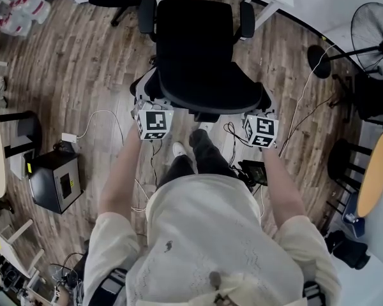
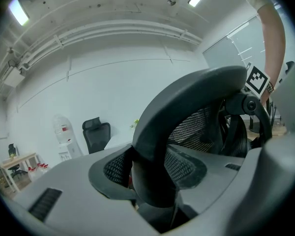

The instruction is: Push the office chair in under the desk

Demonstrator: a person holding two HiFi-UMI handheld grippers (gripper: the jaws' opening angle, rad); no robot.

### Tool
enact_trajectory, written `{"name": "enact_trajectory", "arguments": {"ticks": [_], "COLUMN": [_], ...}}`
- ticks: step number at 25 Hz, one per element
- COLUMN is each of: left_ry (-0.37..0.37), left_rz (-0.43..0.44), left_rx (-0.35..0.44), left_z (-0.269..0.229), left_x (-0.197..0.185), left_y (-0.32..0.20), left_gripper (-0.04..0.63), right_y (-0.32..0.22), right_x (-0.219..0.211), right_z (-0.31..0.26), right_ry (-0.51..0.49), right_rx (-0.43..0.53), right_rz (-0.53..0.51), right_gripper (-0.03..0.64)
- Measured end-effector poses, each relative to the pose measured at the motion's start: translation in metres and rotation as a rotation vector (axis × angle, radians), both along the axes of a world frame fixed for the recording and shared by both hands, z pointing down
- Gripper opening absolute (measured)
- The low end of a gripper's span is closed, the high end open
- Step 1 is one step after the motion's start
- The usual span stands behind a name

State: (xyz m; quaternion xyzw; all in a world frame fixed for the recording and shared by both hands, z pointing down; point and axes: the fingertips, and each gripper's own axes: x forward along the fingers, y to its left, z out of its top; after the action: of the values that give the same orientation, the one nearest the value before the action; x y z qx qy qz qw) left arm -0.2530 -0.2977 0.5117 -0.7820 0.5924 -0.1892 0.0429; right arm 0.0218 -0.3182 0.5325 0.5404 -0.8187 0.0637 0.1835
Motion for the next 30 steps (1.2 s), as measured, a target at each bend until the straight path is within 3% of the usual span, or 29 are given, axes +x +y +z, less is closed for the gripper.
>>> {"name": "enact_trajectory", "arguments": {"ticks": [27,30], "left_ry": [0.011,0.019], "left_rz": [0.012,0.016], "left_rx": [0.06,0.052], "left_z": [-0.006,-0.006], "left_x": [0.009,0.021], "left_y": [-0.033,-0.056], "left_gripper": [0.218,0.218], "right_y": [-0.031,-0.054], "right_x": [0.011,0.022], "right_z": [-0.007,-0.008], "right_ry": [0.034,0.037], "right_rx": [0.038,0.032], "right_rz": [0.016,0.015], "right_gripper": [0.209,0.207]}}
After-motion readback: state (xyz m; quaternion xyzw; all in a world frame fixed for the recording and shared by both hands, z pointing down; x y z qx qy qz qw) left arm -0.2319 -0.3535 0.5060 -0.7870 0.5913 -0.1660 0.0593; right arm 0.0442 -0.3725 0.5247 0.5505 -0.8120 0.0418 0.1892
